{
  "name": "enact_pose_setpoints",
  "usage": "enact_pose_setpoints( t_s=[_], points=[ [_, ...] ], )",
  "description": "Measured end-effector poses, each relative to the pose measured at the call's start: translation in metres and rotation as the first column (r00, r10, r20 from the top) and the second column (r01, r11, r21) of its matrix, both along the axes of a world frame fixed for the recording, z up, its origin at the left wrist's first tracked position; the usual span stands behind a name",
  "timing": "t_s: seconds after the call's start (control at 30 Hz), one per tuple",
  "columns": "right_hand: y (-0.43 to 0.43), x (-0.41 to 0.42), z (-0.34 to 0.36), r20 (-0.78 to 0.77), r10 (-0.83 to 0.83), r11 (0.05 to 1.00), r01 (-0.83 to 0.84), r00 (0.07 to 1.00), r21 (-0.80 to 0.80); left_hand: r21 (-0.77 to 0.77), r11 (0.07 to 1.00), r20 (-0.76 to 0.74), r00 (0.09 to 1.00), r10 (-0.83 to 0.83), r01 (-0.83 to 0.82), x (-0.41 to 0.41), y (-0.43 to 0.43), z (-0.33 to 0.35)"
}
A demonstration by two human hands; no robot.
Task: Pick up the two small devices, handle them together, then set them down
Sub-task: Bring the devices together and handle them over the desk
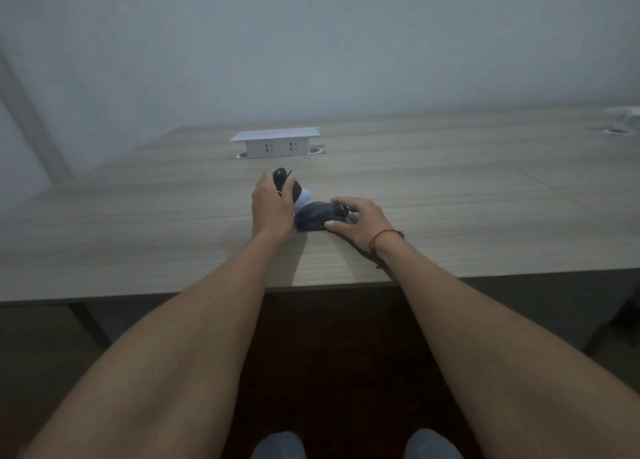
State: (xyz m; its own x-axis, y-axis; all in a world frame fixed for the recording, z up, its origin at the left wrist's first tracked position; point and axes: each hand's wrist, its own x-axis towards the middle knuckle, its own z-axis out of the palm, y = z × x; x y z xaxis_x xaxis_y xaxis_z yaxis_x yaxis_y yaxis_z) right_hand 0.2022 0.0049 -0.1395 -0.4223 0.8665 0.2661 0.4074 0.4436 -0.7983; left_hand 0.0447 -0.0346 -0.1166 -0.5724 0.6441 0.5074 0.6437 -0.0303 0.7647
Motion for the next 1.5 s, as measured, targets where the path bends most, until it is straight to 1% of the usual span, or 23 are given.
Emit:
enact_pose_setpoints(
  t_s=[0.1, 0.2, 0.27, 0.4, 0.53, 0.73, 0.93, 1.0, 1.07, 1.17, 1.27, 1.37, 1.5],
  points=[
    [0.0, 0.0, 0.001, -0.006, 0.011, 1.0, -0.011, 1.0, -0.014, -0.036, 0.999, 0.007, 0.999, -0.04, 0.04, 0.002, 0.006, 0.0],
    [0.001, 0.0, 0.001, 0.008, 0.011, 1.0, -0.011, 1.0, -0.005, -0.129, 0.991, -0.001, 1.0, -0.024, 0.023, -0.005, 0.01, 0.002],
    [0.001, 0.0, 0.001, 0.005, 0.007, 1.0, -0.007, 1.0, -0.004, -0.157, 0.987, 0.001, 1.0, -0.017, 0.017, -0.008, 0.009, 0.002],
    [0.0, 0.0, 0.0, 0.004, -0.009, 1.0, 0.009, 1.0, 0.004, -0.097, 0.995, -0.069, 0.997, 0.025, -0.032, -0.005, 0.006, -0.003],
    [0.001, 0.0, 0.001, 0.015, -0.002, 1.0, 0.002, 1.0, -0.002, -0.091, 0.996, -0.02, 1.0, -0.003, 0.001, -0.004, 0.006, -0.013],
    [0.003, -0.003, 0.002, 0.103, -0.057, 0.998, 0.055, 0.993, 0.017, -0.107, 0.994, -0.034, 0.999, -0.026, 0.023, -0.002, 0.003, -0.012],
    [0.001, -0.001, 0.005, 0.137, -0.01, 0.997, 0.019, 0.991, -0.069, -0.071, 0.996, -0.054, 0.997, -0.059, 0.055, 0.004, -0.005, -0.012],
    [0.002, -0.003, 0.004, 0.124, -0.016, 0.994, 0.029, 0.992, -0.101, -0.08, 0.995, -0.054, 0.996, -0.071, 0.066, 0.005, -0.006, -0.01],
    [0.002, -0.005, 0.002, 0.114, -0.043, 0.995, 0.053, 0.993, -0.085, -0.067, 0.995, -0.06, 0.995, -0.077, 0.073, 0.007, -0.006, -0.008],
    [0.005, -0.007, 0.0, 0.113, -0.078, 0.996, 0.083, 0.991, -0.038, 0.001, 0.998, 0.006, 0.998, -0.058, 0.058, 0.011, -0.006, 0.0],
    [0.007, -0.007, -0.002, 0.091, -0.083, 0.995, 0.089, 0.992, -0.053, 0.029, 0.999, 0.047, 0.998, -0.044, 0.042, 0.018, -0.004, 0.009],
    [0.007, -0.009, -0.004, 0.091, -0.087, 0.995, 0.091, 0.992, -0.05, -0.007, 0.997, -0.001, 0.997, -0.074, 0.074, 0.021, 0.0, 0.008],
    [0.006, -0.01, -0.005, 0.077, -0.098, 0.994, 0.102, 0.992, -0.046, -0.107, 0.994, -0.088, 0.996, -0.03, 0.021, 0.013, 0.001, -0.004]
  ],
)
